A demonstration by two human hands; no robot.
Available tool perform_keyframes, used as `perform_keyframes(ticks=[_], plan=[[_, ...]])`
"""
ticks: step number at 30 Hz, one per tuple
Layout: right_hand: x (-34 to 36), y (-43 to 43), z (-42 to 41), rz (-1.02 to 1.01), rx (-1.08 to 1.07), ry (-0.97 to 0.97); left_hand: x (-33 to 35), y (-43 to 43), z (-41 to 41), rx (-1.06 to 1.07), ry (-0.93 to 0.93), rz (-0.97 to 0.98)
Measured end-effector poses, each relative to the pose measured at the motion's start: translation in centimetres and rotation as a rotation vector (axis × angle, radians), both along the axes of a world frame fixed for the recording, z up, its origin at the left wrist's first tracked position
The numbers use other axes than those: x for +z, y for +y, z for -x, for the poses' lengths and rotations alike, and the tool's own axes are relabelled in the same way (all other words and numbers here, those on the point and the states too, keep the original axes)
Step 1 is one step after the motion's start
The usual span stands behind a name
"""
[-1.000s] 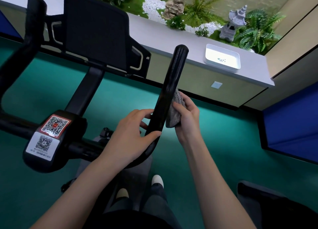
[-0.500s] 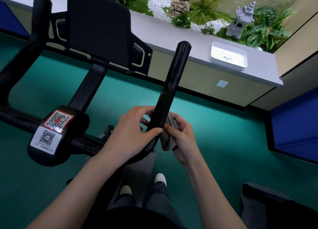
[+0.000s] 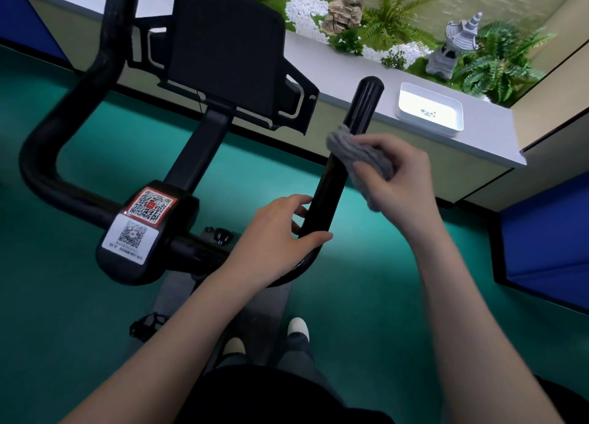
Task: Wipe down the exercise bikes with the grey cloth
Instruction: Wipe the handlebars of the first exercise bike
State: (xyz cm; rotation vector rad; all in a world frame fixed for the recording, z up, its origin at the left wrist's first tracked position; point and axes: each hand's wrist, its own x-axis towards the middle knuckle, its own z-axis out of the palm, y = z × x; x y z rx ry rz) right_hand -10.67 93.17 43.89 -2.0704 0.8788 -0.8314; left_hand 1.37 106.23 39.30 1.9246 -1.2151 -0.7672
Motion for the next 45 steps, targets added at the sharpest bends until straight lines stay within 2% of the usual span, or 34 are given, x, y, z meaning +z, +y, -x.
perform_keyframes(ticks=[3,7,11,16,19,23,26,29,33,45], plan=[[1.0,-1.0,-2.3,0.223,0.079,0.357,0.0,0.2,-0.2,0.003,-0.008,-0.001],[1.9,-1.4,-4.2,0.362,0.205,0.653,0.2,0.6,-0.8,-0.026,-0.029,-0.014],[3.0,-0.8,-5.6,0.419,0.295,0.822,0.4,1.3,-1.1,-0.028,-0.021,-0.026],[3.3,0.4,-6.6,0.322,0.390,0.946,0.8,2.8,-1.4,0.024,0.008,0.002],[3.6,1.2,-6.9,0.264,0.462,0.982,1.3,3.6,-1.7,0.058,-0.056,0.040],[3.7,2.3,-5.5,0.146,0.520,0.879,1.9,4.3,-1.7,0.076,-0.115,0.062],[2.8,2.8,-2.4,-0.013,0.389,0.575,1.6,5.0,-1.0,0.074,-0.148,0.070],[0.8,3.3,0.0,0.029,0.191,0.300,1.2,5.2,0.1,0.073,-0.193,0.057],[-1.7,4.3,1.5,0.143,0.130,0.174,0.8,5.3,1.1,0.091,-0.250,0.040],[-4.8,8.3,2.3,-0.019,-0.024,-0.068,0.5,6.6,1.9,0.125,-0.411,0.014]])
